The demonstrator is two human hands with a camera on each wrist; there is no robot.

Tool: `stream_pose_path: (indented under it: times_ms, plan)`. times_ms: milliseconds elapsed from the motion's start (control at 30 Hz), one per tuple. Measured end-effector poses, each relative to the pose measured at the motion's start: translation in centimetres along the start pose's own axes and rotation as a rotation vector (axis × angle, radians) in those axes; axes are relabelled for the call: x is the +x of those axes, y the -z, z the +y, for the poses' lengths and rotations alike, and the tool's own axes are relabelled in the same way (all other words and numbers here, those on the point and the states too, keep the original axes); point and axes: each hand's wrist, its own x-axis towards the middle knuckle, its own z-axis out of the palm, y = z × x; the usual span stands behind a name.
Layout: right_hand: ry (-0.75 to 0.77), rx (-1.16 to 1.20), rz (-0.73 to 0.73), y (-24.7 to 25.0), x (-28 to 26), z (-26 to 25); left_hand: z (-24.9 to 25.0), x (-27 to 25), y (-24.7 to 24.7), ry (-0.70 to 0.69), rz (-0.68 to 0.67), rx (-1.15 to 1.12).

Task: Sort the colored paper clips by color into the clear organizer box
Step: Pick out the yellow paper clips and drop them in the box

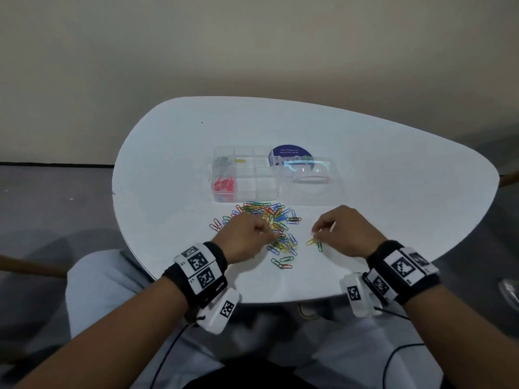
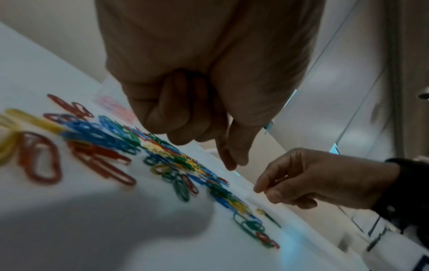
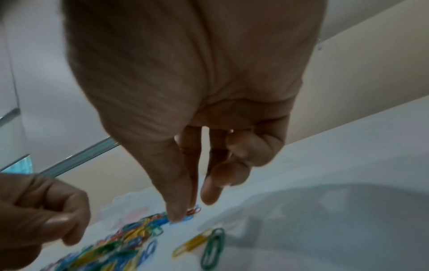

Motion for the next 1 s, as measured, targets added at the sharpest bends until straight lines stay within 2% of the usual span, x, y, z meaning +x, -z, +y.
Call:
stream_pose_path:
  times_ms: [200, 333, 400, 500, 600, 767, 867, 1000]
  plan:
    - [0.037, -0.179, -0.085, -1.2, 0.2, -1.2, -0.4, 0.1, -0.5, -0.033, -0.018, 0.318]
    - [0.052, -0.201, -0.123, -0.8, 0.2, -1.7, -0.7, 0.0, 0.0, -0.018, -0.056, 0.390]
    - [0.079, -0.175, -0.117, -0.9, 0.1, -1.8, -0.3, 0.1, 0.1, -0.041, -0.057, 0.370]
    - [0.096, -0.006, -0.057, -1.5, -0.1, -2.1, 0.5, 0.6, -0.2, -0.088, -0.038, 0.332]
    - [0.054, 0.139, -0.021, -2.5, -0.5, -3.1, 1.0, 1.1, -1.0, -0.117, -0.074, 0.408]
    - [0.000, 0.073, 0.021, -4.8, -0.7, -4.1, 0.7, 1.6, -1.6, -0.137, -0.087, 0.562]
    - [0.020, -0.025, 0.053, -5.5, -0.6, -4.3, 0.2, 1.7, -1.1, -0.111, -0.066, 0.500]
    - [0.054, -0.020, 0.039, -5.3, -0.5, -4.1, -0.6, 2.1, 0.2, -0.022, -0.024, 0.245]
